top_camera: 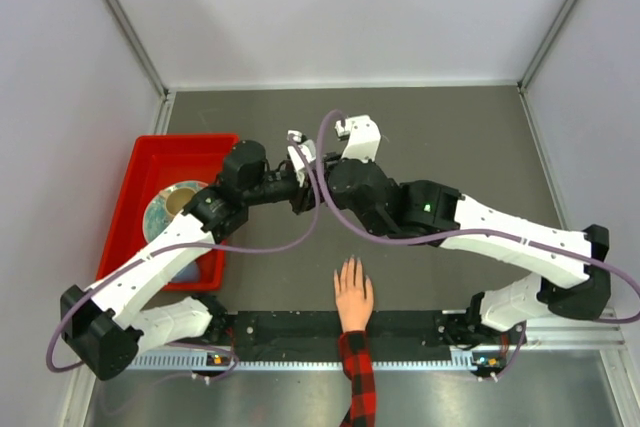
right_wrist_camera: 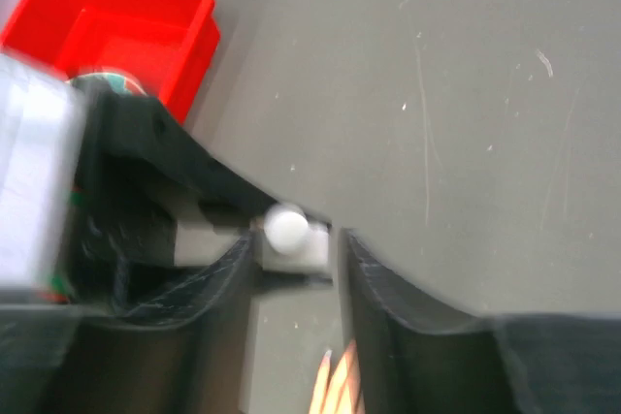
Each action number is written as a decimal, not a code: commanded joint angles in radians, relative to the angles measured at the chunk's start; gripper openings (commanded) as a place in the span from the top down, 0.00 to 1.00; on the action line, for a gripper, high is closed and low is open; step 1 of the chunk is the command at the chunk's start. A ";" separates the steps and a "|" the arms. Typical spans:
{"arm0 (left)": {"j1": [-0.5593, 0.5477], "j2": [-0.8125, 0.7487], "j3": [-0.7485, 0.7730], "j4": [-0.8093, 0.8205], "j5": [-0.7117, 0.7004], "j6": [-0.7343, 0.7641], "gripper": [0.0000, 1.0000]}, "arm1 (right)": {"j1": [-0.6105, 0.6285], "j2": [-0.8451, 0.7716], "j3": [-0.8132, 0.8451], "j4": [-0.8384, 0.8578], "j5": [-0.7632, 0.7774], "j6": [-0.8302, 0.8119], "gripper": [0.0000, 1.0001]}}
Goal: Paint the nails
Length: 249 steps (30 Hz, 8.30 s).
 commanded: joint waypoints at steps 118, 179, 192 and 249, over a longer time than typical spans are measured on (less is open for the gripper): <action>0.017 -0.027 0.058 0.112 -0.068 -0.067 1.00 | -0.167 -0.126 0.060 -0.127 -0.232 -0.198 1.00; 0.018 0.077 0.093 0.143 0.726 -0.118 1.00 | -0.336 -0.119 0.132 -0.209 -1.175 -0.687 0.45; 0.018 0.051 0.093 0.117 0.518 -0.071 1.00 | -0.336 -0.098 0.126 -0.214 -1.191 -0.673 1.00; 0.026 0.043 0.090 0.111 0.490 -0.060 1.00 | -0.345 -0.119 0.078 -0.108 -1.170 -0.598 1.00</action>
